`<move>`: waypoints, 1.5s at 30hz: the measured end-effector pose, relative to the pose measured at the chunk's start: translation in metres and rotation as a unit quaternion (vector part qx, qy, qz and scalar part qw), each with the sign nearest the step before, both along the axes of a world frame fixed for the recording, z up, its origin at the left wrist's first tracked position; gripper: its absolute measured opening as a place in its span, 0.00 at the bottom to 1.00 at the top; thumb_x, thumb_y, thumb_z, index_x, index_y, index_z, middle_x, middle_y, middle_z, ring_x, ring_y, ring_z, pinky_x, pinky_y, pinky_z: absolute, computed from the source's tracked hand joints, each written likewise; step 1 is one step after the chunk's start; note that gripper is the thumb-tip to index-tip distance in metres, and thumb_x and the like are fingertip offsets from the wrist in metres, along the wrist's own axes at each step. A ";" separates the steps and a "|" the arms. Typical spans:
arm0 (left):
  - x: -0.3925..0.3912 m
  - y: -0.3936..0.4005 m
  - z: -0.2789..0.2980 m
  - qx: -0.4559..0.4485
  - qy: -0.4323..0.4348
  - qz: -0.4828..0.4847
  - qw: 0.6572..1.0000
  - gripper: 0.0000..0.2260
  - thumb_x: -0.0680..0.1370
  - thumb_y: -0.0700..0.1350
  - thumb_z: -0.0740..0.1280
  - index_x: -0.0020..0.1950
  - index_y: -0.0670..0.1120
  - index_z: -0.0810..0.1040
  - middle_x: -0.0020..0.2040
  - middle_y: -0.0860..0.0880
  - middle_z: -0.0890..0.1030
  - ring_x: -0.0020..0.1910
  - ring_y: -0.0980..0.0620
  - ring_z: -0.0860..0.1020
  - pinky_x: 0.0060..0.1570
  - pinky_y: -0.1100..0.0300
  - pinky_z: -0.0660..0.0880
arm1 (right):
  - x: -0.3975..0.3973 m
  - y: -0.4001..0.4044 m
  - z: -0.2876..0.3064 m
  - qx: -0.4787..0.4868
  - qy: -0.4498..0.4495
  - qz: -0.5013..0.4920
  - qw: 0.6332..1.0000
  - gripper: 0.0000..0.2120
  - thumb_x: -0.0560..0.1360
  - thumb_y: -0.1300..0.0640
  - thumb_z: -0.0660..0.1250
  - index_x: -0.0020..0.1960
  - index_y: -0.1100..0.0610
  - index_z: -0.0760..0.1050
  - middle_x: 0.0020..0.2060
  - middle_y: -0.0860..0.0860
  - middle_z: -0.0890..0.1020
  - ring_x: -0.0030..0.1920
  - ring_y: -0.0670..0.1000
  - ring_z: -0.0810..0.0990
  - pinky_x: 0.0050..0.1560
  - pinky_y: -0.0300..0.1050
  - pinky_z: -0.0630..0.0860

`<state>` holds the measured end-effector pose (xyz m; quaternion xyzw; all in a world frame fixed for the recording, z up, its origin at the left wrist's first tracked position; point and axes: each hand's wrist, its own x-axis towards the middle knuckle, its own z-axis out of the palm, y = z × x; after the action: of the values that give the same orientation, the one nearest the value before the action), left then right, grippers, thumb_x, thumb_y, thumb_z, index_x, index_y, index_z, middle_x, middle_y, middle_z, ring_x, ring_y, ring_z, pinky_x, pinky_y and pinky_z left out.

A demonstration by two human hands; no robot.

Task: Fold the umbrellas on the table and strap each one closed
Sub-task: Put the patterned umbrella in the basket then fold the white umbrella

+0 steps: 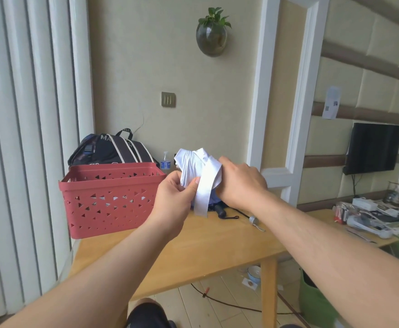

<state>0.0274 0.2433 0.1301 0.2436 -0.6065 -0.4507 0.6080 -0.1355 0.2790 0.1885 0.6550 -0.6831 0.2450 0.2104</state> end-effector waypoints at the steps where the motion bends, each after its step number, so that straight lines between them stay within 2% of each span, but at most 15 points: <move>1: -0.001 0.002 0.000 0.001 0.004 -0.024 1.000 0.05 0.82 0.44 0.72 0.53 0.42 0.81 0.42 0.40 0.84 0.36 0.48 0.78 0.37 0.54 0.75 | -0.001 0.001 -0.001 -0.018 0.015 -0.002 1.000 0.08 0.76 0.57 0.62 0.52 0.51 0.63 0.35 0.46 0.69 0.38 0.59 0.71 0.30 0.47 0.63; 3: 0.000 0.003 0.001 -0.010 0.002 -0.031 0.999 0.05 0.81 0.42 0.72 0.55 0.41 0.82 0.46 0.42 0.87 0.41 0.49 0.83 0.41 0.55 0.79 | -0.001 0.002 -0.001 -0.046 0.039 -0.003 0.998 0.09 0.77 0.58 0.62 0.53 0.51 0.62 0.35 0.47 0.69 0.38 0.60 0.71 0.29 0.46 0.61; 6: -0.003 -0.001 0.005 -0.019 0.004 0.021 1.000 0.02 0.80 0.41 0.73 0.50 0.42 0.82 0.39 0.48 0.84 0.37 0.53 0.80 0.38 0.59 0.77 | 0.002 -0.002 -0.002 -0.050 0.003 0.001 0.999 0.09 0.78 0.56 0.62 0.52 0.51 0.62 0.36 0.48 0.70 0.34 0.56 0.68 0.30 0.47 0.63; 8: -0.008 -0.004 0.004 0.001 0.008 0.038 0.999 0.04 0.79 0.42 0.74 0.47 0.43 0.81 0.38 0.46 0.83 0.36 0.52 0.78 0.38 0.56 0.75 | 0.000 -0.004 -0.005 -0.041 -0.024 -0.001 0.999 0.09 0.78 0.56 0.63 0.52 0.51 0.63 0.35 0.47 0.70 0.35 0.57 0.69 0.31 0.48 0.65; 12: -0.009 -0.001 -0.001 -0.021 -0.026 0.012 0.999 0.02 0.80 0.42 0.73 0.49 0.43 0.84 0.43 0.49 0.87 0.39 0.55 0.83 0.40 0.60 0.78 | -0.008 -0.005 -0.008 -0.066 0.039 -0.013 0.997 0.15 0.77 0.56 0.66 0.52 0.50 0.59 0.37 0.48 0.74 0.38 0.61 0.74 0.28 0.46 0.62; 16: 0.010 0.002 0.012 -0.031 -0.071 -0.039 0.996 0.03 0.80 0.40 0.73 0.52 0.41 0.84 0.38 0.54 0.85 0.27 0.62 0.77 0.30 0.71 0.71 | -0.018 -0.003 0.002 -0.099 0.127 -0.049 0.986 0.14 0.76 0.60 0.63 0.55 0.49 0.59 0.41 0.49 0.75 0.36 0.60 0.72 0.27 0.44 0.56; 19: 0.027 -0.005 0.025 -0.004 -0.085 -0.096 0.992 0.05 0.77 0.43 0.74 0.52 0.44 0.83 0.45 0.51 0.85 0.40 0.54 0.82 0.50 0.58 0.76 | -0.030 -0.003 0.005 -0.113 0.151 -0.067 0.980 0.17 0.74 0.63 0.64 0.56 0.50 0.60 0.40 0.48 0.73 0.35 0.60 0.72 0.27 0.44 0.55; 22: 0.032 -0.008 0.033 0.013 -0.049 -0.078 0.996 0.06 0.81 0.47 0.72 0.50 0.46 0.81 0.42 0.51 0.84 0.43 0.51 0.82 0.58 0.48 0.77 | -0.034 -0.004 0.001 -0.111 0.173 -0.083 0.975 0.17 0.74 0.63 0.66 0.56 0.50 0.61 0.39 0.48 0.72 0.34 0.59 0.72 0.27 0.44 0.55; 24: 0.029 -0.007 0.032 -0.002 -0.040 -0.060 0.997 0.08 0.84 0.46 0.68 0.50 0.43 0.81 0.44 0.47 0.86 0.43 0.48 0.84 0.52 0.52 0.81 | -0.034 -0.004 -0.003 -0.106 0.186 -0.090 0.973 0.18 0.74 0.63 0.67 0.56 0.51 0.62 0.38 0.48 0.71 0.33 0.58 0.71 0.26 0.43 0.54; 27: 0.017 -0.005 0.019 -0.005 -0.009 -0.042 0.999 0.08 0.84 0.43 0.67 0.45 0.43 0.78 0.43 0.41 0.84 0.41 0.44 0.82 0.41 0.53 0.77 | -0.030 -0.006 -0.004 -0.109 0.169 -0.091 0.975 0.18 0.74 0.63 0.67 0.55 0.51 0.60 0.38 0.48 0.71 0.33 0.58 0.71 0.26 0.43 0.55; 32: 0.002 0.004 0.001 0.034 0.038 -0.032 0.998 0.13 0.83 0.35 0.66 0.40 0.46 0.74 0.35 0.45 0.80 0.32 0.50 0.75 0.32 0.59 0.72 | -0.024 -0.010 -0.005 -0.103 0.145 -0.077 0.981 0.16 0.75 0.62 0.64 0.56 0.50 0.60 0.38 0.48 0.73 0.34 0.60 0.72 0.26 0.44 0.56; 34: 0.009 0.000 0.006 0.019 0.030 -0.018 0.999 0.13 0.84 0.39 0.67 0.39 0.47 0.74 0.35 0.43 0.79 0.30 0.49 0.74 0.31 0.58 0.69 | -0.027 -0.010 -0.004 -0.112 0.146 -0.076 0.980 0.16 0.75 0.62 0.64 0.55 0.50 0.60 0.38 0.48 0.73 0.34 0.60 0.72 0.26 0.44 0.57; 39: 0.000 0.005 0.005 0.038 0.010 -0.023 0.999 0.06 0.77 0.30 0.69 0.47 0.36 0.73 0.39 0.44 0.79 0.36 0.49 0.74 0.36 0.56 0.72 | -0.009 -0.011 -0.006 -0.099 0.131 -0.062 0.984 0.14 0.75 0.63 0.62 0.56 0.51 0.61 0.39 0.49 0.75 0.35 0.60 0.73 0.27 0.44 0.58; 43: 0.013 0.005 0.003 0.036 -0.034 -0.019 0.999 0.11 0.78 0.27 0.66 0.42 0.41 0.72 0.31 0.49 0.79 0.25 0.53 0.73 0.26 0.64 0.70 | -0.017 -0.011 -0.011 -0.100 0.146 -0.065 0.982 0.19 0.74 0.63 0.64 0.51 0.49 0.54 0.37 0.47 0.72 0.34 0.60 0.73 0.27 0.44 0.57; 45: 0.021 0.004 0.007 0.048 -0.058 -0.047 0.996 0.08 0.80 0.31 0.67 0.44 0.41 0.74 0.33 0.47 0.80 0.26 0.54 0.75 0.26 0.66 0.70 | -0.021 -0.009 -0.013 -0.101 0.154 -0.071 0.980 0.20 0.73 0.63 0.66 0.52 0.49 0.57 0.37 0.47 0.71 0.34 0.59 0.72 0.27 0.44 0.55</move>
<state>0.0484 0.2475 0.1375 0.2697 -0.6294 -0.4923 0.5373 -0.1562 0.2699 0.1757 0.6099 -0.6591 0.1940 0.3951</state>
